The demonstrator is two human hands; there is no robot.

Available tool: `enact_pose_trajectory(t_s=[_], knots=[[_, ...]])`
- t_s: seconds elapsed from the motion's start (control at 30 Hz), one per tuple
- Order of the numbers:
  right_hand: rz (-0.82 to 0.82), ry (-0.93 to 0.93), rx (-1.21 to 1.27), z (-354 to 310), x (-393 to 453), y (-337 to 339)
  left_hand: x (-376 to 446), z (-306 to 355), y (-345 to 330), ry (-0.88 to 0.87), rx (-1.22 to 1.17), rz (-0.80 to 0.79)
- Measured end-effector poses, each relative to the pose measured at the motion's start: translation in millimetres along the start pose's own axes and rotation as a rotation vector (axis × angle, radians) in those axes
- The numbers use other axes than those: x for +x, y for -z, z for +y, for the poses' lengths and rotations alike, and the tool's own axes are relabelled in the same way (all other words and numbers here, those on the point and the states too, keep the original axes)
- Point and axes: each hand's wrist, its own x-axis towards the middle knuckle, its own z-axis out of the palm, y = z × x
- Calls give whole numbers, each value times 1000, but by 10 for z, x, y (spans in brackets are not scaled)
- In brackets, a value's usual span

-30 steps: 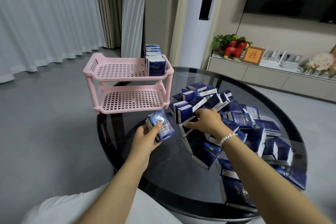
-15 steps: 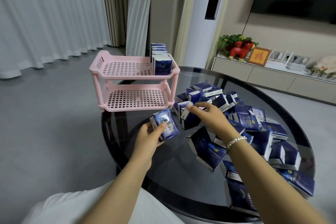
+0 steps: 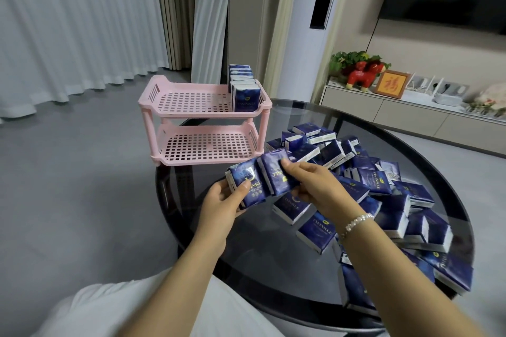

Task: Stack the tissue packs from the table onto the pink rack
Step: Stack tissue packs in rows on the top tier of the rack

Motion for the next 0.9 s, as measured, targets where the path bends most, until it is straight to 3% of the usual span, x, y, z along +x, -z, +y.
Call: enact_pose_trajectory(t_s=[0.17, 0.37, 0.5, 0.63, 0.9], knots=[[-27, 133, -28, -27, -21, 108, 6, 36, 50, -7, 41, -6], [-102, 349, -346, -134, -19, 187, -18, 75, 70, 38, 43, -67], [-131, 367, -299, -215, -7, 123, -28, 79, 88, 32, 106, -68], [-127, 451, -443, -258, 3, -1, -30, 84, 102, 49, 173, -139], [-105, 546, -487, -210, 11, -176, -53, 110, 60, 143, 98, -283]])
